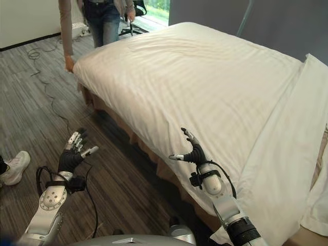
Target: Making the bed.
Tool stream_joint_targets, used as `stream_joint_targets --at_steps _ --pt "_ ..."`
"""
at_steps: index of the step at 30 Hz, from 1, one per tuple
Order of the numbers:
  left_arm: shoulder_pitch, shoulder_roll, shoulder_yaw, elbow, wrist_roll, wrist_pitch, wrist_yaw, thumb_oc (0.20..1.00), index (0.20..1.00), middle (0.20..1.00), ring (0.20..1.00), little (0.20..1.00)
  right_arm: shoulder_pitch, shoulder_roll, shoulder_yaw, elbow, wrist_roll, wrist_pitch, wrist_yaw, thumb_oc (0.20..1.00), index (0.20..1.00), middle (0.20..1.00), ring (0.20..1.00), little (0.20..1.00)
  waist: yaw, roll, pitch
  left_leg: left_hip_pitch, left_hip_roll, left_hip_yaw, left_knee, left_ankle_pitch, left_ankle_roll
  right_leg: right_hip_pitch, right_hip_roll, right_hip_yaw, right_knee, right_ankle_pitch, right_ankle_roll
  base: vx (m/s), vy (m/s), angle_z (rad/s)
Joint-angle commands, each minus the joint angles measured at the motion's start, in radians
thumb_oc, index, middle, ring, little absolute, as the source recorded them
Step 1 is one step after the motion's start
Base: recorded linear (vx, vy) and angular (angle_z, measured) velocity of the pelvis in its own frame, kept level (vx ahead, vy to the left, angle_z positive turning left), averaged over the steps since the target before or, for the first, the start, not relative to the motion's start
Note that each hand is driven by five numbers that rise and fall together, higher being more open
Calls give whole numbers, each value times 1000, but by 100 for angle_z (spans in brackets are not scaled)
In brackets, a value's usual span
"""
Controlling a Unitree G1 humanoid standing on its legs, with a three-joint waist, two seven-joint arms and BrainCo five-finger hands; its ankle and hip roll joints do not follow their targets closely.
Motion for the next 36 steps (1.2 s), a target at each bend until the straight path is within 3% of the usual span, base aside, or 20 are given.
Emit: stream_joint_targets --at_steps 1,19,20,24,29,31,32,33,34,35,36 --pt "-62 40 4 -40 4 -37 -2 1000 1000 1000 1000 1000 -87 27 -31 -32 55 -54 -4 1000 1000 1000 1000 1000 12 4 48 77 -44 61 38 -189 14 -14 -31 -62 61 -118 10 7 -34 4" --pt "-38 34 13 -50 -11 -37 -13 1000 1000 1000 1000 1000 -86 24 -19 -33 43 -54 3 1000 1000 1000 1000 1000 30 5 36 77 -42 44 33 -179 16 -16 -29 -69 62 -110 3 -2 -17 4" --pt "-167 45 28 252 -10 45 23 1000 1000 1000 1000 1000 -7 33 -226 99 238 47 5 1000 1000 1000 1000 1000 26 70 52 -11 -52 -7 131 -213 19 -97 -38 -92 244 -199 -2 0 0 0" --pt "-91 23 82 265 -49 51 19 1000 1000 1000 1000 1000 -21 19 -215 89 231 56 12 1000 1000 1000 1000 1000 51 78 15 22 -57 24 62 -185 20 -53 -39 -113 159 -174 1 67 -39 12" --pt "-77 2 87 244 -125 40 -4 1000 1000 1000 1000 1000 -42 -20 -206 49 211 56 25 1000 1000 1000 1000 1000 64 72 9 29 -62 3 49 -174 19 -22 -36 -136 123 -172 -1 57 -13 -15" --pt "-91 4 88 227 -134 39 0 1000 1000 1000 1000 1000 -58 -28 -203 39 209 53 27 1000 1000 1000 1000 1000 68 72 18 30 -66 -4 41 -175 27 -45 -42 -145 192 -182 5 -20 51 10" --pt "-101 18 92 201 -131 35 7 1000 1000 1000 1000 1000 -82 -33 -195 29 201 52 34 1000 1000 1000 1000 1000 67 79 41 37 -68 -8 27 -179 39 -122 -55 -143 352 -173 40 -78 104 13" --pt "-113 27 91 186 -125 27 16 1000 1000 1000 1000 1000 -99 -35 -190 26 192 51 36 1000 1000 1000 1000 1000 65 83 59 36 -68 -16 22 -174 43 -180 -60 -128 439 -137 70 -75 78 15" --pt "-127 32 86 166 -118 15 37 1000 1000 1000 1000 1000 -107 -32 -187 13 185 46 34 1000 1000 1000 1000 1000 56 93 85 39 -62 -46 18 -176 45 -241 -32 -63 542 -150 83 -27 -4 32" --pt "-134 31 80 153 -120 11 35 1000 1000 1000 1000 1000 -105 -35 -189 1 188 43 34 1000 1000 1000 1000 1000 55 95 89 37 -60 -65 18 -176 41 -249 -8 -21 522 -182 66 93 -122 93" --pt "-151 37 66 132 -137 -1 20 1000 1000 1000 1000 1000 -90 -42 -198 -21 196 37 35 1000 1000 1000 1000 1000 53 95 94 22 -62 -124 23 -172 29 -237 24 73 392 -229 24 91 -119 119"
